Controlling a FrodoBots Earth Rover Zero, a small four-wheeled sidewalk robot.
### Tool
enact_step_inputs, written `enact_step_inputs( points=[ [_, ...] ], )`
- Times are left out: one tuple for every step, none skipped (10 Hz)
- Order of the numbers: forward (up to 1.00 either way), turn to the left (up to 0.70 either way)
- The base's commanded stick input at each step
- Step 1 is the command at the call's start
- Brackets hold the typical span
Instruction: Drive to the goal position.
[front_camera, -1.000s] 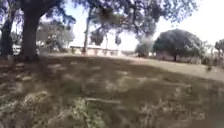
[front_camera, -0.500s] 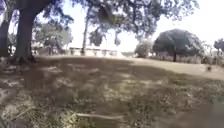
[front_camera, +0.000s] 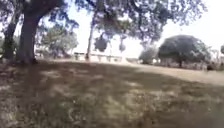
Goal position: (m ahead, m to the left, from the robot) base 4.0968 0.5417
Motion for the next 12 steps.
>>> enact_step_inputs(
  points=[
    [0.70,0.00],
    [0.70,0.00],
    [0.70,0.00],
    [0.70,0.00],
    [0.70,0.00],
    [0.70,0.00],
    [0.70,0.00],
    [0.70,0.00],
    [0.70,0.00],
    [0.70,0.00],
    [0.70,0.00],
    [0.70,0.00]
  ],
)
